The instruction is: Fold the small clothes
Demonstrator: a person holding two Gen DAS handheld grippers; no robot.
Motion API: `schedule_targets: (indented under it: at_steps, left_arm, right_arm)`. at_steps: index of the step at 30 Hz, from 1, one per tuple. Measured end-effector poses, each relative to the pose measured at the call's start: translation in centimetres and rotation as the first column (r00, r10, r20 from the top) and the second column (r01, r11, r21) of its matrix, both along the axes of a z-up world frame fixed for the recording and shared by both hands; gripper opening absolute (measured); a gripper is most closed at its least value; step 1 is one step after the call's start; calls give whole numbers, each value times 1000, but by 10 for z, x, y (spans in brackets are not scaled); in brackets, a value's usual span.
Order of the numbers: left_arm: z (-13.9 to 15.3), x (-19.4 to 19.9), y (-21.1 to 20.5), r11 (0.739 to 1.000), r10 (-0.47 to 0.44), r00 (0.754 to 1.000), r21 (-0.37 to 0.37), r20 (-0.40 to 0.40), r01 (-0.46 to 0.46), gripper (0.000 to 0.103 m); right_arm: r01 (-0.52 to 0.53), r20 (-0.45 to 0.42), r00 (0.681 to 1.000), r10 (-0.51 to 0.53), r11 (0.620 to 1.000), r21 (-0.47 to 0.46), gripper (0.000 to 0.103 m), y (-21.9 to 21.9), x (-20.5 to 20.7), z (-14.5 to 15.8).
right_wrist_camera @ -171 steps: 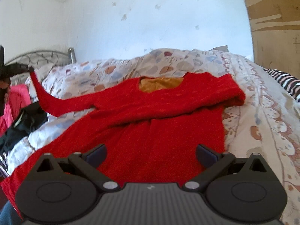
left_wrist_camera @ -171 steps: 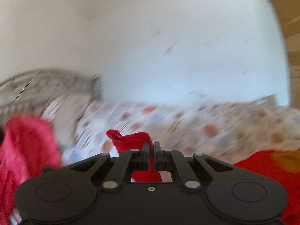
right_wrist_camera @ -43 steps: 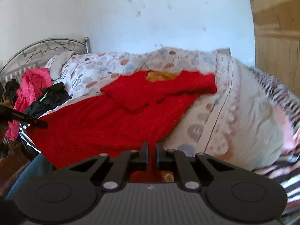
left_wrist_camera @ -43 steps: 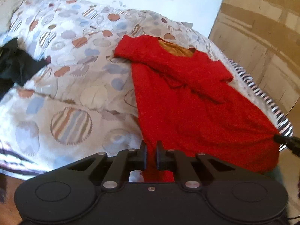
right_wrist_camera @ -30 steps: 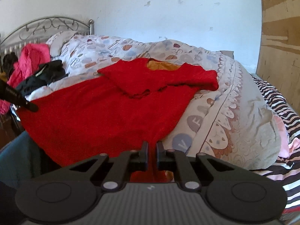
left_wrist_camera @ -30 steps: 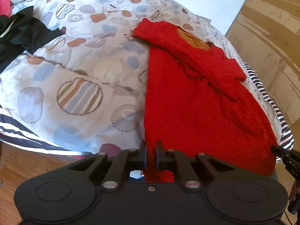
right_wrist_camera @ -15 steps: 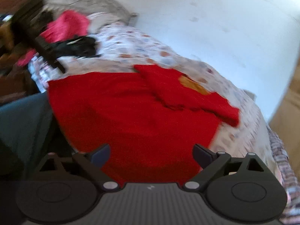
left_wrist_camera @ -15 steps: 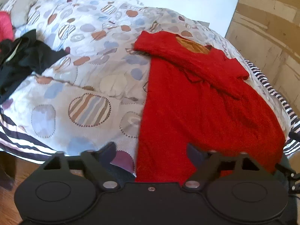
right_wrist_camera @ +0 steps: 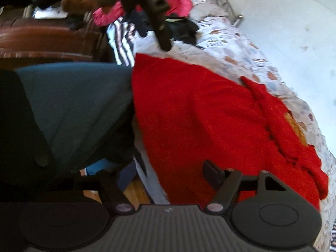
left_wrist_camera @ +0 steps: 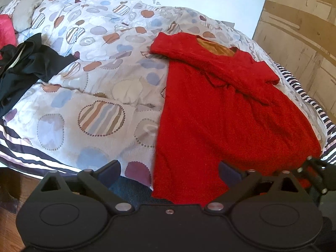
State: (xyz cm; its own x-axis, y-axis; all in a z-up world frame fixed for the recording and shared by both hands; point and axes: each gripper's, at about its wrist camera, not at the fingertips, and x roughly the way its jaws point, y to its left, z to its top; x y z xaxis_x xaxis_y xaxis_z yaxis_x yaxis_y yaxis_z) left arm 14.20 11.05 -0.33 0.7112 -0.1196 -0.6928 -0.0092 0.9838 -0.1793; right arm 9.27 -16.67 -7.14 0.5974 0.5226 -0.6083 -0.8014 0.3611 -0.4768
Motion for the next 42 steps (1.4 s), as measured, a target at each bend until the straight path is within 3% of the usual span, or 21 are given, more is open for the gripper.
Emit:
schedule_targets:
  at_steps: [3,6,10,12,15,18,24,28,31,35,37,42]
  left_arm:
    - [2,-2,1,1000,1,1000,7,8,-1,100]
    - [5,-3,1,1000,-3,1000,10,18,3,100]
    - [10,-6,-2,1000,-31,998,4,58,31,100]
    - [13,-8,-5,998,-63,994,-2,88,64,100]
    - [18,-14,-14,991,-132,980,1,149,134,100]
    - [20,-20,-24,981,-195,959,29,205,193,101]
    - [8,-22,-51,946,-323,924,105,204,307,101]
    - [-4,-20,-70,913,-388,905,211,176,350,101]
    - [-12,-15,-79,891,-416,898,263,145,370,101]
    - [-26,1,-87,868,-415,905,340,94,363,100]
    - [-30,8,-87,856,-409,910,375,71,356,94]
    - [-36,17,-73,858,-377,926,389,36,334,80]
  right_arm:
    - [18,16,1000,-17,999,-44,69,3,4,-11]
    - [38,68,997,-33,997,-72,57,3,7,-19]
    - [63,75,995,-59,997,-43,20,-1,11,-12]
    - [67,10,998,-67,998,4,15,-5,17,-2]
    - [120,-192,977,-91,982,146,14,-20,37,21]
    - [246,-400,910,-111,921,304,13,-42,69,43]
    - [414,-611,787,-82,804,426,12,-70,123,59]
    - [489,-706,706,-55,759,431,12,-81,151,58]
    - [531,-748,663,-36,727,436,12,-87,169,52]
    - [564,-779,627,-19,701,437,12,-90,184,43]
    - [584,-795,606,-8,684,438,12,-93,190,39]
    - [606,-808,589,1,661,442,12,-93,202,34]
